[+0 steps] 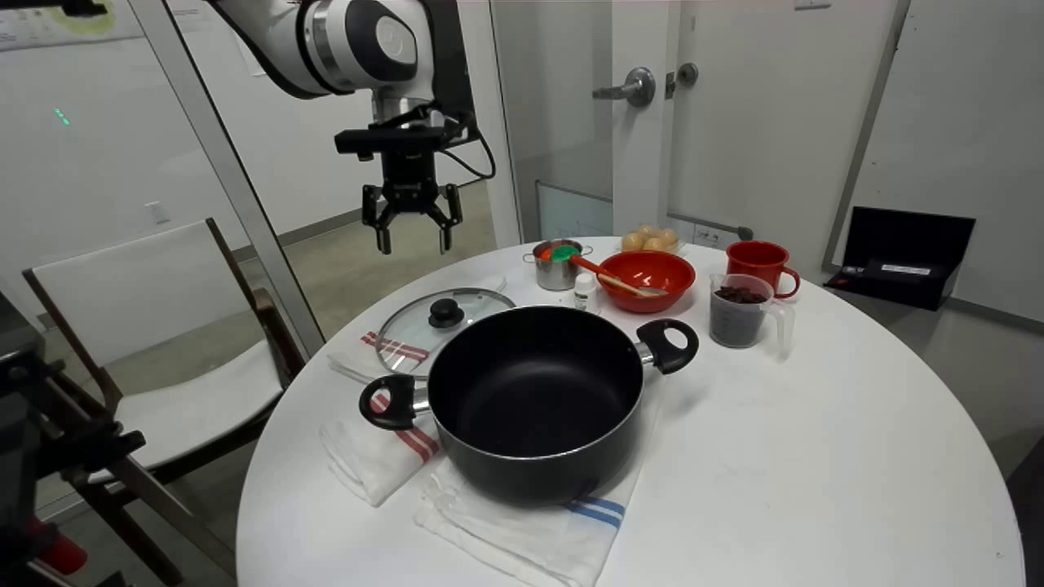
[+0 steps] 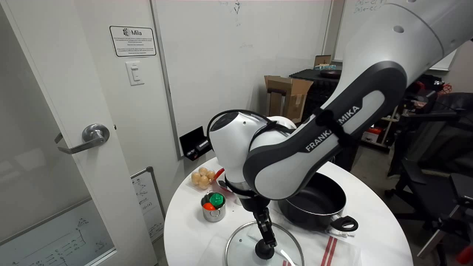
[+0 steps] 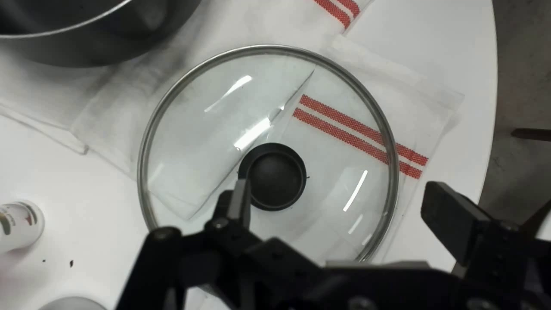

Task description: Put the lid on the pot

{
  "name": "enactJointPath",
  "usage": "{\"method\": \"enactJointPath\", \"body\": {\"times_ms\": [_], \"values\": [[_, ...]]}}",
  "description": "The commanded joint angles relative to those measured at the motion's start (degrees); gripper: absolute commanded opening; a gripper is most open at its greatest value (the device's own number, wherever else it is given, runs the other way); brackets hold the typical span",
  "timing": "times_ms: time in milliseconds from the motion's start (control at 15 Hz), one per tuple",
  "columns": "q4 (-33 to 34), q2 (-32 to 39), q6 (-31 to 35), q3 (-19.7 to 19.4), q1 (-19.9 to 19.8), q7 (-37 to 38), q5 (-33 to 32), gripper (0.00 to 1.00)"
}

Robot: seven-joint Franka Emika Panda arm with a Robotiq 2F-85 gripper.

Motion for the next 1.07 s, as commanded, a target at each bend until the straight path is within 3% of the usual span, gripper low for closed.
{"method": "enactJointPath", "body": {"times_ms": [0,1000], "values": [[8.17,6.28,-1.16,-0.99,0.89,-1.4,-0.38,1.0],[22.56,19.74,-3.07,-2.86,1.55,-1.14,0.12,1.0]]}}
